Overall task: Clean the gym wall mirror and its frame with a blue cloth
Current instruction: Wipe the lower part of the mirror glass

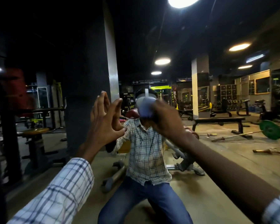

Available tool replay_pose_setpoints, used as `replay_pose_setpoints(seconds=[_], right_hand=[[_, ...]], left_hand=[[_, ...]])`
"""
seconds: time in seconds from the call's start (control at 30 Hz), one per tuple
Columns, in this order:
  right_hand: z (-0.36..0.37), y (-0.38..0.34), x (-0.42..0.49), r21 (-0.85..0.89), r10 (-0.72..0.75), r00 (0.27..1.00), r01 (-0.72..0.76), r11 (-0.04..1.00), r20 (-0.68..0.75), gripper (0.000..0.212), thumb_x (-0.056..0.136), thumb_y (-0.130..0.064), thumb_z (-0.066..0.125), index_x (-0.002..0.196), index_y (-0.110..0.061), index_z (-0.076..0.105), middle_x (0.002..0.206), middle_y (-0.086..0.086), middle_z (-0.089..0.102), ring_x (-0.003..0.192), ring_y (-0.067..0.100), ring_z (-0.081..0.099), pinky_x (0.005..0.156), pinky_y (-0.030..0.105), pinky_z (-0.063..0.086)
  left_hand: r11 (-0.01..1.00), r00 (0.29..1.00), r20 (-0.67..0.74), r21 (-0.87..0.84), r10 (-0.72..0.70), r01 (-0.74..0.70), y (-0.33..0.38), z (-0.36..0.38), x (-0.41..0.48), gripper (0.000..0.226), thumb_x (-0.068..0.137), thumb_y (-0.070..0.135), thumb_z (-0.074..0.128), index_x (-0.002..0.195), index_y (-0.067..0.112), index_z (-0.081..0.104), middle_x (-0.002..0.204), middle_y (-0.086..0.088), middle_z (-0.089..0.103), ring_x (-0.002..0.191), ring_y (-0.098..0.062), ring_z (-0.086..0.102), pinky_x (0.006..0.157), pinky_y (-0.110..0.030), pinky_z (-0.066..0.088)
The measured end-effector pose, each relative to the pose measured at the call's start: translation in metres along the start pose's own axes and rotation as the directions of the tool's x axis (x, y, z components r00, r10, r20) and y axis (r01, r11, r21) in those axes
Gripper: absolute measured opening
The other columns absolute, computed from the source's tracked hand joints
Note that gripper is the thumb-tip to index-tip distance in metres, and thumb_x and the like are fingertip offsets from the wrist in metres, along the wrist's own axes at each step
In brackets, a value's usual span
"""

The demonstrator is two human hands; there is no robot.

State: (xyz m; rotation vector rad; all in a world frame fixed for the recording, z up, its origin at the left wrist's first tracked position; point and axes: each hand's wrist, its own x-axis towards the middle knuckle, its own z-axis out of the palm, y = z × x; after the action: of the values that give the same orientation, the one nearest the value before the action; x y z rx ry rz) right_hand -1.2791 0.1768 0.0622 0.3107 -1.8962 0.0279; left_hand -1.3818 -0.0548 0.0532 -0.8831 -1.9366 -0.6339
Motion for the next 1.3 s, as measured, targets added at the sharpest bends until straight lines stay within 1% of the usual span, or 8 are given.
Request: replay_pose_setpoints(seconds=[0.1,0.27,0.43,0.63,0.8,1.0,1.17,1.3], right_hand=[[-0.021,0.007,-0.018,0.021,-0.234,0.910,0.241,0.970,0.342,0.032,0.086,-0.016,0.071,0.117,-0.018,0.067,0.112,0.003,0.062,0.098,0.017,0.060,0.083,0.034,0.056],[-0.053,0.050,-0.031,0.125,0.200,0.959,-0.178,0.976,-0.199,0.037,0.088,-0.019,0.075,0.123,-0.013,0.064,0.113,-0.001,0.060,0.094,0.009,0.057,0.081,0.029,0.056],[-0.047,0.048,-0.059,-0.032,-0.134,0.955,0.148,0.988,0.264,0.043,0.084,-0.014,0.075,0.125,-0.015,0.064,0.120,0.008,0.060,0.101,0.023,0.062,0.083,0.035,0.057],[-0.074,0.085,-0.043,0.185,0.353,0.884,-0.309,0.933,-0.307,0.034,0.086,-0.017,0.077,0.117,-0.011,0.065,0.109,0.003,0.061,0.090,0.013,0.058,0.080,0.015,0.049],[-0.065,0.074,-0.058,0.016,0.014,0.999,-0.015,1.000,0.053,0.040,0.085,-0.021,0.076,0.122,-0.013,0.063,0.114,0.001,0.059,0.089,0.016,0.060,0.074,0.033,0.058],[-0.074,0.078,-0.035,0.189,0.415,0.831,-0.370,0.909,-0.370,0.031,0.086,-0.012,0.076,0.114,-0.009,0.062,0.112,0.005,0.059,0.092,0.007,0.053,0.081,0.009,0.047],[-0.061,0.049,-0.040,0.094,0.124,0.992,-0.127,0.987,0.038,0.039,0.090,-0.028,0.069,0.125,-0.012,0.062,0.114,0.003,0.060,0.093,0.014,0.060,0.081,0.032,0.057],[-0.092,0.074,-0.026,0.028,0.262,0.947,-0.262,0.965,-0.187,0.036,0.088,-0.018,0.071,0.122,-0.009,0.061,0.118,0.007,0.061,0.100,0.015,0.058,0.088,0.033,0.055]], left_hand=[[0.999,1.000,0.013,0.025,0.020,-0.021,0.005,-0.001,0.001,0.113,0.069,0.051,0.091,0.161,0.042,0.025,0.172,-0.001,-0.018,0.159,-0.029,-0.011,0.123,-0.061,0.013],[1.000,1.000,0.021,0.023,0.017,-0.017,0.027,0.002,0.008,0.110,0.071,0.052,0.089,0.161,0.041,0.026,0.172,-0.001,-0.017,0.159,-0.027,-0.010,0.122,-0.061,0.014],[0.999,0.998,0.033,0.013,0.049,-0.049,0.064,0.011,0.016,0.109,0.071,0.055,0.087,0.160,0.042,0.026,0.172,0.001,-0.017,0.159,-0.025,-0.010,0.122,-0.058,0.016],[0.999,0.998,0.062,0.037,-0.001,-0.001,0.092,0.017,0.027,0.116,0.068,0.066,0.085,0.161,0.046,0.019,0.170,0.001,-0.022,0.158,-0.023,-0.014,0.124,-0.061,0.010],[0.998,0.999,0.042,0.063,-0.014,0.011,0.090,0.024,0.025,0.119,0.067,0.068,0.084,0.161,0.047,0.015,0.170,0.000,-0.024,0.159,-0.024,-0.015,0.124,-0.060,0.010],[0.999,1.000,0.007,0.046,-0.004,0.004,0.089,0.028,0.026,0.123,0.063,0.063,0.090,0.161,0.044,0.017,0.172,-0.003,-0.019,0.159,-0.028,-0.012,0.122,-0.061,0.008],[1.000,1.000,0.008,0.031,-0.003,0.003,0.090,0.027,0.025,0.121,0.065,0.058,0.090,0.162,0.042,0.020,0.171,-0.001,-0.021,0.159,-0.026,-0.012,0.123,-0.060,0.008],[0.999,0.999,-0.015,0.026,0.028,-0.027,0.087,0.026,0.023,0.121,0.064,0.058,0.090,0.162,0.039,0.022,0.172,-0.002,-0.019,0.159,-0.026,-0.013,0.122,-0.061,0.010]])
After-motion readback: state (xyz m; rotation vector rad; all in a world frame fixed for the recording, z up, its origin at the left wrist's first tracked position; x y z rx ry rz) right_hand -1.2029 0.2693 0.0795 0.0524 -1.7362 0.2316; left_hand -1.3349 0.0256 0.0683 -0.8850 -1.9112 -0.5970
